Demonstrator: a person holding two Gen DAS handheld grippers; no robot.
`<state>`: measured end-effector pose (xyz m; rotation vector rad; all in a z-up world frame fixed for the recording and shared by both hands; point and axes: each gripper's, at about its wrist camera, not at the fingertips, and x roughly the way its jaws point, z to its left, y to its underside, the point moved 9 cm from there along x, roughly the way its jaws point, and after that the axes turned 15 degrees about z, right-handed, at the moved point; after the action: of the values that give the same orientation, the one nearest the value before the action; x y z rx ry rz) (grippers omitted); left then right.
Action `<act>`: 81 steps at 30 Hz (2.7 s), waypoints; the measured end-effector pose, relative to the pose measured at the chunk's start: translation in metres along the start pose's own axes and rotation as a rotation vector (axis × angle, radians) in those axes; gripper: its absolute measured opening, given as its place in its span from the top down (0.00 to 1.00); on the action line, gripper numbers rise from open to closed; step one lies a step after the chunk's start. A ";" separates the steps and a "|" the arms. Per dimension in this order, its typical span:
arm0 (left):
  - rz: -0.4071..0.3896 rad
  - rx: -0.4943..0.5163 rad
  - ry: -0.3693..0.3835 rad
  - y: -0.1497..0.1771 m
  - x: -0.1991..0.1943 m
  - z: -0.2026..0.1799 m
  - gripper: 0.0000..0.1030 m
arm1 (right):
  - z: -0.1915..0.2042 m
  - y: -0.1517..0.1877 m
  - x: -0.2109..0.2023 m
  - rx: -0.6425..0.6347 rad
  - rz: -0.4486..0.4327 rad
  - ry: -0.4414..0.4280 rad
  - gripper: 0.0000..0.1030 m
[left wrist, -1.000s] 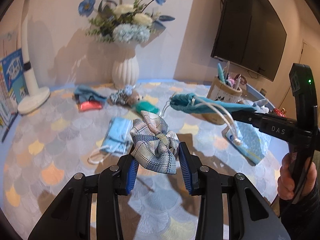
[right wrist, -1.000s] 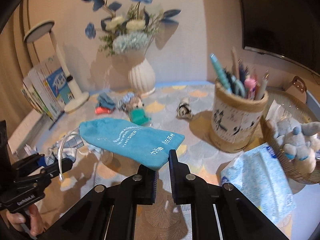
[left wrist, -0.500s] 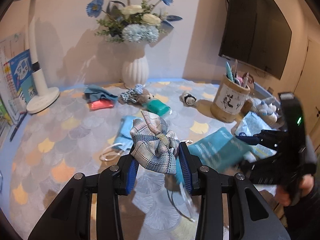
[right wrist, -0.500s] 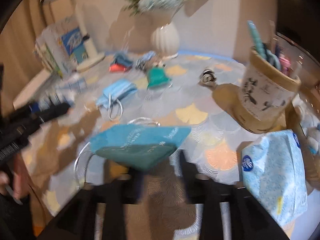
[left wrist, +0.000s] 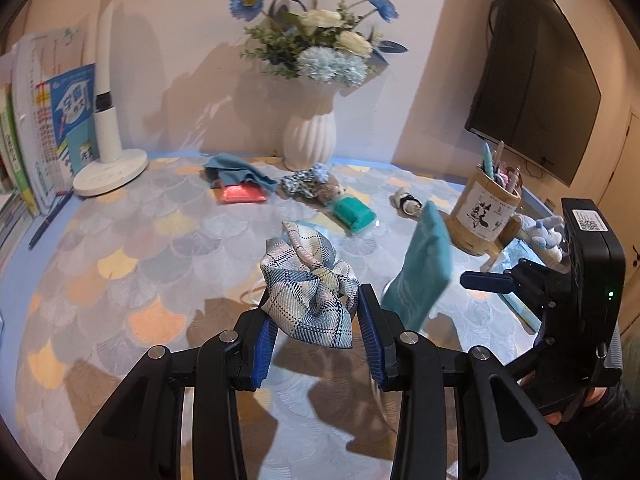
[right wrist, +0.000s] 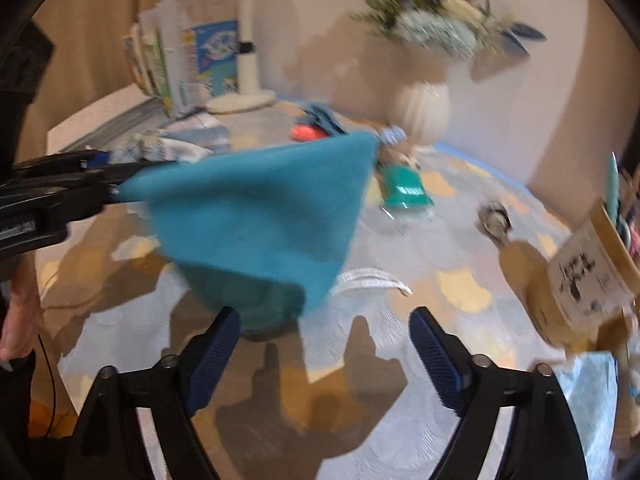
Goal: Organize soft objects
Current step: 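Carry the plaid bow with the left gripper while the right gripper carries the teal bag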
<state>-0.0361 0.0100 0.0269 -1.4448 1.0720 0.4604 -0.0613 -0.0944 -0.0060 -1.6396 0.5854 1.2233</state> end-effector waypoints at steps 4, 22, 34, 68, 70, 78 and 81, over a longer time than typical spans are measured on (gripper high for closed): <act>-0.013 -0.021 0.000 0.001 -0.005 0.012 0.66 | 0.006 -0.010 0.010 0.022 0.008 -0.080 0.05; -0.014 -0.059 -0.014 0.005 -0.006 0.038 0.66 | 0.032 -0.045 0.081 0.067 0.162 -0.107 0.09; 0.221 -0.031 0.034 0.041 0.062 0.039 0.25 | 0.005 -0.034 0.062 0.162 0.114 -0.095 0.75; -0.082 0.220 0.141 -0.107 -0.012 -0.146 0.82 | -0.164 -0.006 -0.155 0.520 -0.268 0.017 0.76; -0.097 0.263 0.183 -0.125 -0.010 -0.184 0.82 | -0.193 0.008 -0.171 0.587 -0.290 0.050 0.76; -0.046 0.414 0.336 -0.159 0.030 -0.335 0.82 | -0.335 0.083 -0.200 0.895 -0.268 0.255 0.76; 0.004 0.464 0.360 -0.161 0.060 -0.378 0.82 | -0.371 0.112 -0.190 0.983 -0.221 0.273 0.76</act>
<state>0.0090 -0.3847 0.1462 -1.1288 1.3620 -0.0575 -0.0593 -0.5038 0.1295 -0.9737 0.9513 0.4001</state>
